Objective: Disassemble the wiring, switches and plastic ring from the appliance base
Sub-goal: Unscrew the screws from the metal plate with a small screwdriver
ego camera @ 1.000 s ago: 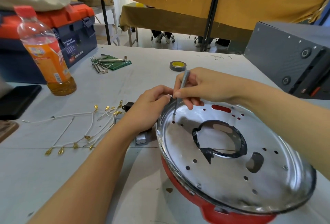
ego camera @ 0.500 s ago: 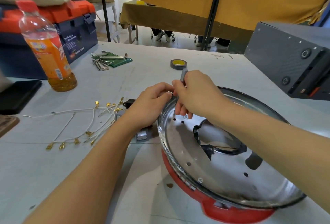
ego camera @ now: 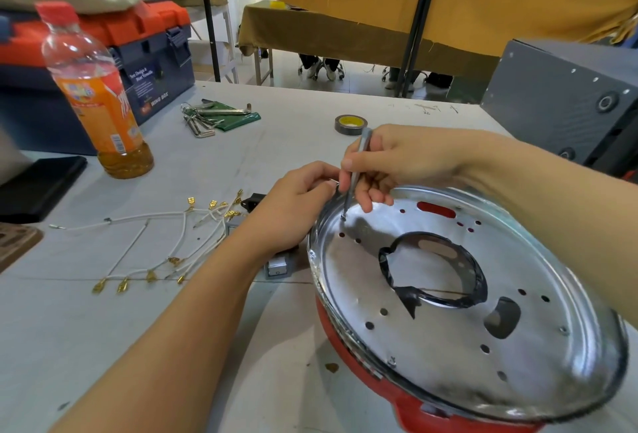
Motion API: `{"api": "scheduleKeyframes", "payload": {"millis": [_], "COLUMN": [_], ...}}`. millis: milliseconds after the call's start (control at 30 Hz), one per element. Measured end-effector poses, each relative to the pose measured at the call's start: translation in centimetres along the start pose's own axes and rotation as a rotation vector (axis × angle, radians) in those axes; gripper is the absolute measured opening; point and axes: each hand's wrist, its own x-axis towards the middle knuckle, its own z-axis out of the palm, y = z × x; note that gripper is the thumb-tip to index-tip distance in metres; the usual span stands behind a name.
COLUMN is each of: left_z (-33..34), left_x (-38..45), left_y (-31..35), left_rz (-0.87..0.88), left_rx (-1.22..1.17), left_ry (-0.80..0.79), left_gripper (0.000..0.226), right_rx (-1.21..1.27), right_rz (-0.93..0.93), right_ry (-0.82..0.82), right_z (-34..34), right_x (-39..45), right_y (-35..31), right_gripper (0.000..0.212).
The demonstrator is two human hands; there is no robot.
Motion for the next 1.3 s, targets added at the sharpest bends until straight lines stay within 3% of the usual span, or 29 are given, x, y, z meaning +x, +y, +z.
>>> {"api": "scheduleKeyframes", "payload": {"millis": [200, 367, 500, 600, 800, 1067, 1300], "left_z": [-0.1, 0.0, 0.0, 0.0, 0.0, 0.0, -0.1], "left_x": [0.1, 0.0, -0.1, 0.0, 0.0, 0.1, 0.1], "left_y": [-0.2, 0.0, 0.1, 0.1, 0.0, 0.0, -0.2], "left_rz": [0.007, 0.012, 0.001, 0.000, 0.019, 0.024, 0.042], "left_rx": [-0.013, 0.002, 0.014, 0.014, 0.020, 0.014, 0.015], "left_ry": [-0.013, -0.013, -0.004, -0.001, 0.001, -0.006, -0.016], "left_gripper": [0.023, 0.024, 0.023, 0.022, 0.024, 0.023, 0.021], "right_rx": [-0.188, -0.256, -0.489, -0.511, -0.408, -0.653, -0.850], "right_rz": [-0.004, 0.157, 0.248, 0.267, 0.151, -0.006, -0.140], "right_ry": [0.109, 0.054, 0.064, 0.099, 0.081, -0.062, -0.025], "right_z": [-0.4, -0.8, -0.3, 0.2, 0.0, -1.0, -0.5], "right_x": [0.4, 0.5, 1.3, 1.4, 0.2, 0.7, 0.2], "right_y": [-0.9, -3.0, -4.4, -4.0, -2.7, -3.4, -3.2], "right_gripper": [0.020, 0.008, 0.014, 0.022, 0.017, 0.015, 0.020]}}
